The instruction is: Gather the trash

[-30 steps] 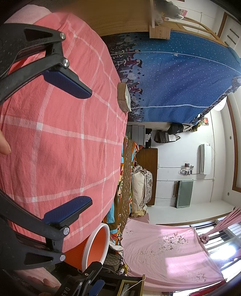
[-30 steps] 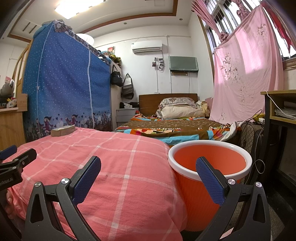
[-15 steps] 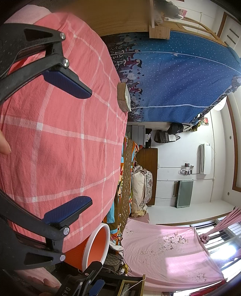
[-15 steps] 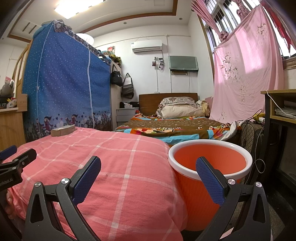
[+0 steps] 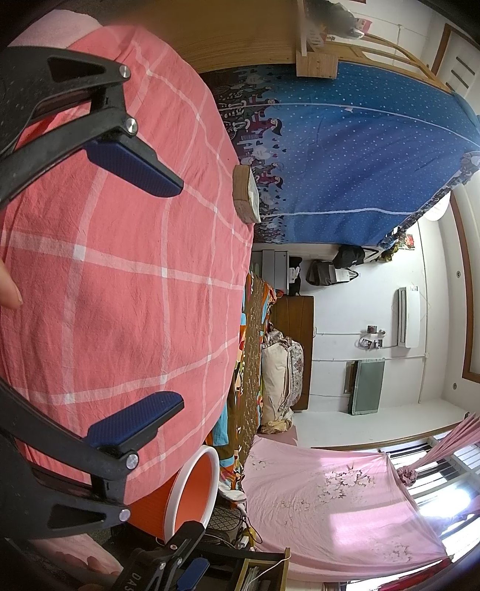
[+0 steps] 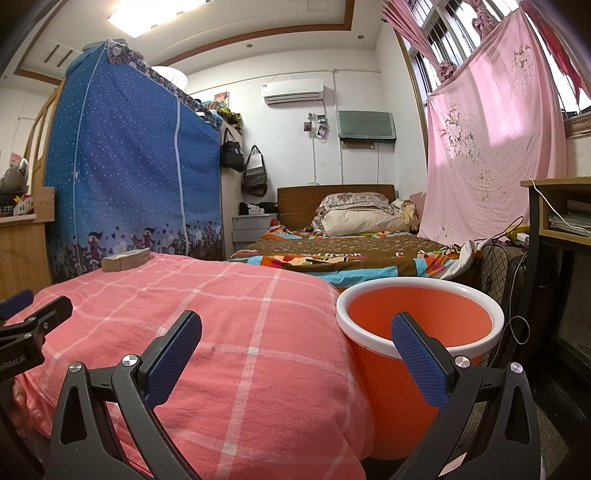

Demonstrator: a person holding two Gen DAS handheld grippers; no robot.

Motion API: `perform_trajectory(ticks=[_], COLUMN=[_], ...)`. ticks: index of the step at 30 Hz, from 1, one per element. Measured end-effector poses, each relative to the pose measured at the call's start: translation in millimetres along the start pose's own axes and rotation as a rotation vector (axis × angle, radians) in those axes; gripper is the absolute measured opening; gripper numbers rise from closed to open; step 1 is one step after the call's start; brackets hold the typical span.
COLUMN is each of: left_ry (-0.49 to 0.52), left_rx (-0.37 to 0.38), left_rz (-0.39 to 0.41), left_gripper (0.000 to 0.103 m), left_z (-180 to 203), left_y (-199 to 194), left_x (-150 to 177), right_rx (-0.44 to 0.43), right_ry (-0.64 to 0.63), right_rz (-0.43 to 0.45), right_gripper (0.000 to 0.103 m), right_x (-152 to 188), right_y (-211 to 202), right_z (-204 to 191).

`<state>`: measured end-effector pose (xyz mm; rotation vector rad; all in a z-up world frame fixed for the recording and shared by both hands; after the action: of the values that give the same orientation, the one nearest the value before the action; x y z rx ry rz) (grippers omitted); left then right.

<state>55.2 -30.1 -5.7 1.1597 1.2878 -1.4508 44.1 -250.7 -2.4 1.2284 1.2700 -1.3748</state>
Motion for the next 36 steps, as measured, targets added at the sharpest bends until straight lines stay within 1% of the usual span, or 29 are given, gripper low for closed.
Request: perform_trajectory(ticks=[15,19,23,27,36], left_ry=[0.0,-0.002,0.006,0.015,0.026], left_rx=[0.002,0.006,-0.019,-0.03,-0.033], left_rz=[-0.001,-0.015,-0.002,-0.008,-0.008], left_gripper=[0.103,0.103,0.103,0.103,0.103], left_z=[0.9,0.5,-1.2,-2.4,-4.2], left_y=[-0.6,-0.8,-4.3,-1.3,-0.3], left_x=[0.1,0.1,-2.2,-1.8,-1.8], right_rx=[-0.001,0.0,0.0,0.001,-0.004], right_ry=[0.001,0.001,0.001,-0.001,-0.005], right_rz=[-0.002,-0.003,-0.004,-0.007,-0.015], right_gripper=[0.103,0.103,0.103,0.103,0.103], right_x=[-0.3,-0.9,1.2,2.7,10.6], right_y=[-0.5,-0.5,-2.0,-3.3,-5.6], right_z=[-0.8,-1.0,-2.4,-3.8,-7.7])
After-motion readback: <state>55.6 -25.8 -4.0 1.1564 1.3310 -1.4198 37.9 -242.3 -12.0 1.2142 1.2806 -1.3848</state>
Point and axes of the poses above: each gripper's, at about its wrist camera, not at the fingertips, and y roughly the way its jaws point, z to its right, x to its underside, the point moved 4 cm from there along y, roughly the way its jaws point, and after that the axes turned 4 degrees about x, right-handed, at the moved point
